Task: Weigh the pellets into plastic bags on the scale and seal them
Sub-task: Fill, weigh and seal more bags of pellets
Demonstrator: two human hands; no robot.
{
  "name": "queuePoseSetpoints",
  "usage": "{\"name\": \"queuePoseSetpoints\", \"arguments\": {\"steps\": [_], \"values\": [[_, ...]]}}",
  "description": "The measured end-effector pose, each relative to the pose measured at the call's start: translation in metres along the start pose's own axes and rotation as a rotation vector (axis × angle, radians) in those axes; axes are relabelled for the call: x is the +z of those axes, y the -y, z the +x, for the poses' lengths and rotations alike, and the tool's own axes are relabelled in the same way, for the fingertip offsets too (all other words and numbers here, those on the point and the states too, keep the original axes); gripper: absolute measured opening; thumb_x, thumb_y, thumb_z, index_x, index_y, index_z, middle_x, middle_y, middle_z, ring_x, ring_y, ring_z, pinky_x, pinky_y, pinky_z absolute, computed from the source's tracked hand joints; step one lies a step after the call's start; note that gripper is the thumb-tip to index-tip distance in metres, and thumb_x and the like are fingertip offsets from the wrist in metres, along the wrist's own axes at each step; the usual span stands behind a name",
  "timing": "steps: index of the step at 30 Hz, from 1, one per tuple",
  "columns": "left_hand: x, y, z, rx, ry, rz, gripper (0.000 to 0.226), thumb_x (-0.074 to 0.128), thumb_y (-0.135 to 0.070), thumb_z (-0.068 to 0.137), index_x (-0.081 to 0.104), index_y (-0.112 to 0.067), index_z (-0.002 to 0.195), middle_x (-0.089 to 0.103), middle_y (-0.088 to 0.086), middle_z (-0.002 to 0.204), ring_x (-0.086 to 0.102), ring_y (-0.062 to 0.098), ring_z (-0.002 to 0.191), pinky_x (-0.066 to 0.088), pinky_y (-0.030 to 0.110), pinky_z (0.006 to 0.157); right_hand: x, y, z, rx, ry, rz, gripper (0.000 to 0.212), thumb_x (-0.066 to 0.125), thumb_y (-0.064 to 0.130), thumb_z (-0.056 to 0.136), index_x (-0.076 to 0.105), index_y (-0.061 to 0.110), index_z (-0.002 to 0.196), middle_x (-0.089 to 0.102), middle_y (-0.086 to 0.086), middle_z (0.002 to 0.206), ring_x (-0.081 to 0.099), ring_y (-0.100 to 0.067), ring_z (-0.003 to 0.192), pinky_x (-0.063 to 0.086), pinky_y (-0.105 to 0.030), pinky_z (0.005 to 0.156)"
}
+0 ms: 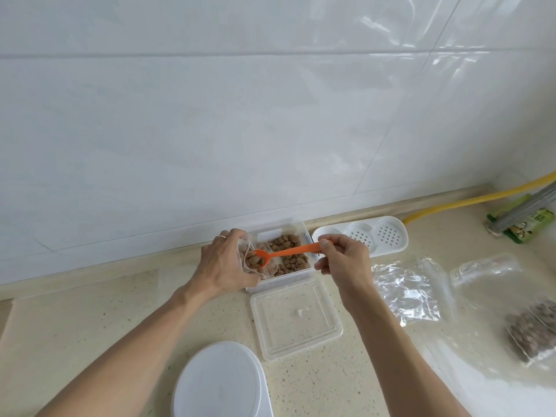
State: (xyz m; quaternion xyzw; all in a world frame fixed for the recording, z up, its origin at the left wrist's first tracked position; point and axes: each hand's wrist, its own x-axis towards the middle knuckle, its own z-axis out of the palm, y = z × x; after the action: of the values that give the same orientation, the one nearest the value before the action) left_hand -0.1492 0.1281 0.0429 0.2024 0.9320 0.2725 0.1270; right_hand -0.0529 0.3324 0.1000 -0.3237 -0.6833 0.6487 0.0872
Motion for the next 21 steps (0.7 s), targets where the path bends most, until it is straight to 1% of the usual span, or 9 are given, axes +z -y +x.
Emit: {"name": "queuePoseSetpoints", "arguments": {"steps": [2,4,6,8,11,14,17,19,21], "values": [[0.001,0.001,0.000,0.011,-0.025,-0.050,0.081,0.066,-0.062,0.046,0.039,-0.028,0.115,0.048,-0.008,0.103,0.048,0.014,0.097,0.036,0.033,0.082,0.002,0.001,0.001,-0.043,-0.004,-0.045,0.010,0.059,0.008,0.096,0.069,0.011,0.093,0.073,-0.004,0.072,0.061,-0.013,0.050,0.049,-0.020,0.049],[0.000,0.001,-0.001,0.025,-0.074,-0.082,0.074,0.063,-0.062,0.047,0.038,-0.029,0.108,0.052,-0.011,0.092,0.053,0.015,0.089,0.040,0.033,0.079,0.004,0.003,0.001,-0.117,-0.020,-0.094,0.012,0.059,0.008,0.096,0.069,0.013,0.092,0.072,-0.007,0.071,0.061,-0.013,0.049,0.048,-0.018,0.048],[-0.001,-0.001,-0.001,0.036,-0.089,-0.079,0.072,0.067,-0.060,0.051,0.040,-0.026,0.108,0.053,-0.010,0.082,0.054,0.016,0.081,0.040,0.031,0.073,0.007,0.005,0.001,-0.201,-0.007,-0.163,0.012,0.060,0.008,0.096,0.069,0.014,0.091,0.070,-0.009,0.068,0.061,-0.014,0.048,0.048,-0.019,0.048],[0.000,-0.002,-0.001,0.043,-0.081,-0.084,0.071,0.076,-0.057,0.057,0.042,-0.026,0.111,0.054,-0.010,0.081,0.052,0.014,0.079,0.038,0.030,0.070,0.010,0.005,0.000,-0.241,0.029,-0.220,0.012,0.060,0.010,0.096,0.069,0.015,0.092,0.067,-0.006,0.064,0.062,-0.015,0.048,0.052,-0.023,0.049],[0.003,-0.002,-0.001,0.052,-0.072,-0.146,0.065,0.080,-0.054,0.063,0.043,-0.030,0.110,0.053,-0.010,0.082,0.050,0.009,0.077,0.038,0.027,0.067,0.013,0.004,0.002,-0.178,0.014,-0.161,0.013,0.058,0.009,0.097,0.069,0.014,0.092,0.067,-0.005,0.064,0.061,-0.015,0.048,0.051,-0.023,0.049],[0.002,-0.005,-0.002,0.063,-0.060,-0.201,0.067,0.081,-0.053,0.064,0.046,-0.026,0.115,0.055,-0.008,0.084,0.053,0.011,0.077,0.043,0.025,0.064,0.010,-0.002,0.006,-0.058,-0.005,-0.007,0.011,0.058,0.006,0.097,0.069,0.008,0.095,0.069,-0.003,0.066,0.056,-0.013,0.045,0.046,-0.021,0.047],[0.000,-0.007,-0.002,0.080,-0.066,-0.232,0.070,0.080,-0.051,0.063,0.045,-0.027,0.118,0.052,-0.009,0.086,0.051,0.008,0.077,0.042,0.020,0.062,0.007,-0.010,0.010,0.018,0.007,0.115,0.011,0.057,0.005,0.097,0.067,0.003,0.093,0.067,-0.013,0.075,0.050,-0.012,0.043,0.043,-0.022,0.046],[0.001,-0.008,-0.002,0.087,-0.063,-0.244,0.072,0.082,-0.042,0.065,0.044,-0.024,0.124,0.047,-0.015,0.088,0.050,0.003,0.077,0.037,0.014,0.061,0.007,-0.013,0.012,0.067,0.021,0.196,0.012,0.056,0.003,0.097,0.065,0.002,0.089,0.061,-0.020,0.082,0.046,-0.012,0.042,0.041,-0.021,0.044],[0.001,-0.010,-0.001,0.095,-0.044,-0.265,0.077,0.082,-0.038,0.065,0.042,-0.021,0.129,0.043,-0.019,0.090,0.049,0.001,0.078,0.035,0.012,0.062,0.009,-0.014,0.012,0.105,0.032,0.266,0.014,0.055,0.002,0.098,0.064,0.003,0.088,0.058,-0.021,0.085,0.044,-0.011,0.042,0.040,-0.020,0.043]]}}
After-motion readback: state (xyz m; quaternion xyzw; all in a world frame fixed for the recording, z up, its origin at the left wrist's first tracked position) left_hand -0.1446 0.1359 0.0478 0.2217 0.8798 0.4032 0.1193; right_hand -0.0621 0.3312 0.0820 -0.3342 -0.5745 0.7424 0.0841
